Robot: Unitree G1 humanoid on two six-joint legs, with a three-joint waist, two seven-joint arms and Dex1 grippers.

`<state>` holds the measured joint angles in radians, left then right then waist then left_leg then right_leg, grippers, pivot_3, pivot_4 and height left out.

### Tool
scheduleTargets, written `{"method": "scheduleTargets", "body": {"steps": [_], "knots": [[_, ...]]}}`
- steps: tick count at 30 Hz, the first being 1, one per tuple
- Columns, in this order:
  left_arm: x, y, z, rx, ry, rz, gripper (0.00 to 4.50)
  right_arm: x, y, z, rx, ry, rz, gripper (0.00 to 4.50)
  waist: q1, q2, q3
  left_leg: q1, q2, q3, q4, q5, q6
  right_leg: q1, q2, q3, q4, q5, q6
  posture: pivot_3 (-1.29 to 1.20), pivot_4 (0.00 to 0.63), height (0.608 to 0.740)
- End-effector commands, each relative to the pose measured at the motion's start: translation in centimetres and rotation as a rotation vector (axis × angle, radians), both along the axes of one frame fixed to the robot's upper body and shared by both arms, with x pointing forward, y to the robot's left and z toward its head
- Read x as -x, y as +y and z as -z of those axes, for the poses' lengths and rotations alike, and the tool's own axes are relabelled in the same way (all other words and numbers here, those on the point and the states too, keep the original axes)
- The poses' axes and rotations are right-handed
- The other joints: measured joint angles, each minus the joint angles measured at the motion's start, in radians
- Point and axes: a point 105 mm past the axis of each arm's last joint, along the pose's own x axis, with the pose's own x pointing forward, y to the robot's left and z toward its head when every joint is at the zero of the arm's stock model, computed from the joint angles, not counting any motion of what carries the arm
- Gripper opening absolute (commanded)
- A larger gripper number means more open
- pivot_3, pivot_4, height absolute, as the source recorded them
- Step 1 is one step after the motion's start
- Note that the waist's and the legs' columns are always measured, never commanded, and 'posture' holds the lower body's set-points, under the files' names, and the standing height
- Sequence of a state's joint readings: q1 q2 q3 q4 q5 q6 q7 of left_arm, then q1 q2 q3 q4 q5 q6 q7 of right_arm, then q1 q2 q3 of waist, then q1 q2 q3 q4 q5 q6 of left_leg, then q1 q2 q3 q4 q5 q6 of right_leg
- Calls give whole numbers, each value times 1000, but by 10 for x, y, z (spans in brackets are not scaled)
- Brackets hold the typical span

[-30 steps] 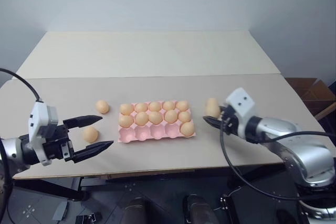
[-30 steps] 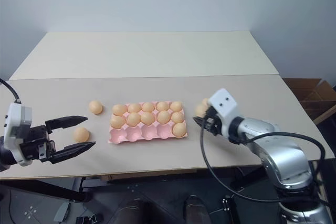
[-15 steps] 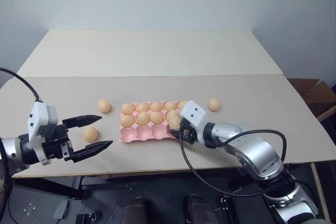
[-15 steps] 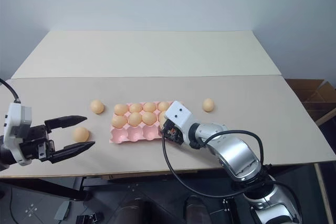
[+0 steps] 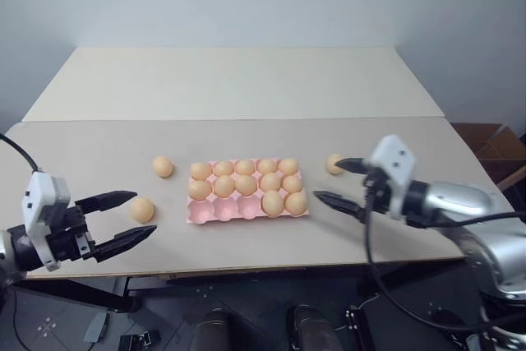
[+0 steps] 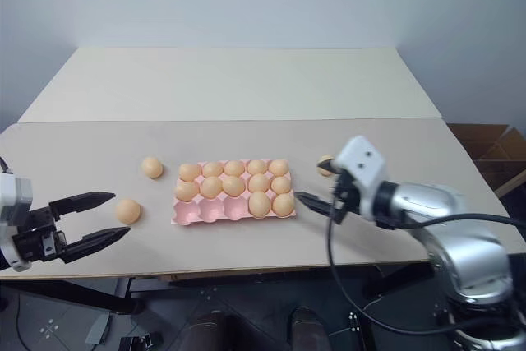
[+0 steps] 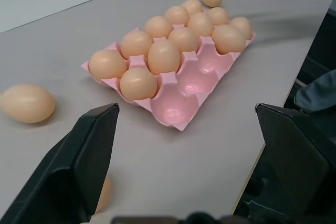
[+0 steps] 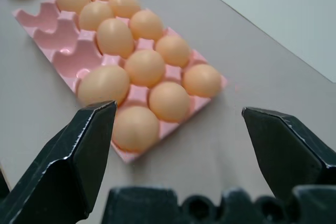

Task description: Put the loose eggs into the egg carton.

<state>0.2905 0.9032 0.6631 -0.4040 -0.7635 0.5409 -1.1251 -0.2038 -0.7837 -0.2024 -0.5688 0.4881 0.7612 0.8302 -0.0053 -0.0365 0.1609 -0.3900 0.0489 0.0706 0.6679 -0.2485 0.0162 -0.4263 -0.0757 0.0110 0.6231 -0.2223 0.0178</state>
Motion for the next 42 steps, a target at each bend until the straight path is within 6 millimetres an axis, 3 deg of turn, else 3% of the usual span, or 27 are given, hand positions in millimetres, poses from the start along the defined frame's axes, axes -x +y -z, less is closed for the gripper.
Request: {"method": "scheduleTargets", "body": {"steps": [1, 4, 14, 18, 21, 27, 32, 38, 42], "knots": [[5, 12, -5, -27, -31, -37, 4500, 15, -32, -5, 16, -49, -49, 4477, 1, 0, 0, 1, 0, 0, 0, 0, 0, 1, 0, 0, 0, -1, 1, 0, 150, 740], [7, 12, -2, -24, -25, -43, 4500, 21, -44, 4, 29, -20, -48, 4477, 0, 0, 0, 1, 0, 0, 0, 0, 0, 1, 0, 1, 0, -2, 2, 0, 150, 740], [4, 6, -3, -12, -37, -35, 4500, 20, -42, 2, 25, -36, -31, 4477, -6, 0, 0, 4, 1, 1, 0, 0, 0, 1, 0, 2, 2, -1, 2, 0, 150, 740], [-2, 1, -7, -12, -56, -10, 4500, -5, -39, 3, 28, -43, 56, 4477, -8, 0, 0, 3, 0, 2, 0, 0, 0, 1, 0, 2, 1, -1, 2, 0, 150, 740], [-10, -7, -10, 8, -68, 18, 4500, -42, -36, 13, 63, -13, 207, 4477, -10, 0, 0, 5, 1, 3, 0, 0, 0, 1, 0, 3, 1, -1, 1, 0, 150, 740], [-13, -10, -8, 11, -67, 34, 4500, -97, -26, 23, 48, 19, 388, 4477, -11, 0, 0, 0, 1, 3, 0, 0, 0, -3, 1, 3, 3, 4, -5, 0, 150, 740], [-13, -12, -7, 16, -67, 40, 4500, -126, -13, 36, 36, 82, 447, 4477, -9, 0, 0, -4, 0, 3, -2, 0, 0, -7, 1, 3, 2, 6, 1, 0, 150, 740], [-10, -13, -7, 11, -63, 37, 4500, -140, -7, 60, 71, 166, 492, 4477, -9, 0, 0, -7, 0, 2, -2, 0, 0, -9, 1, 2, 2, 7, 1, 0, 150, 740], [-7, -14, -6, 11, -64, 29, 4500, -143, -1, 52, 34, 133, 488, 3335, -13, 0, -1, -7, 0, 2, -2, 1, 0, -10, 1, 2, 3, 7, 2, 0, 150, 740]]}}
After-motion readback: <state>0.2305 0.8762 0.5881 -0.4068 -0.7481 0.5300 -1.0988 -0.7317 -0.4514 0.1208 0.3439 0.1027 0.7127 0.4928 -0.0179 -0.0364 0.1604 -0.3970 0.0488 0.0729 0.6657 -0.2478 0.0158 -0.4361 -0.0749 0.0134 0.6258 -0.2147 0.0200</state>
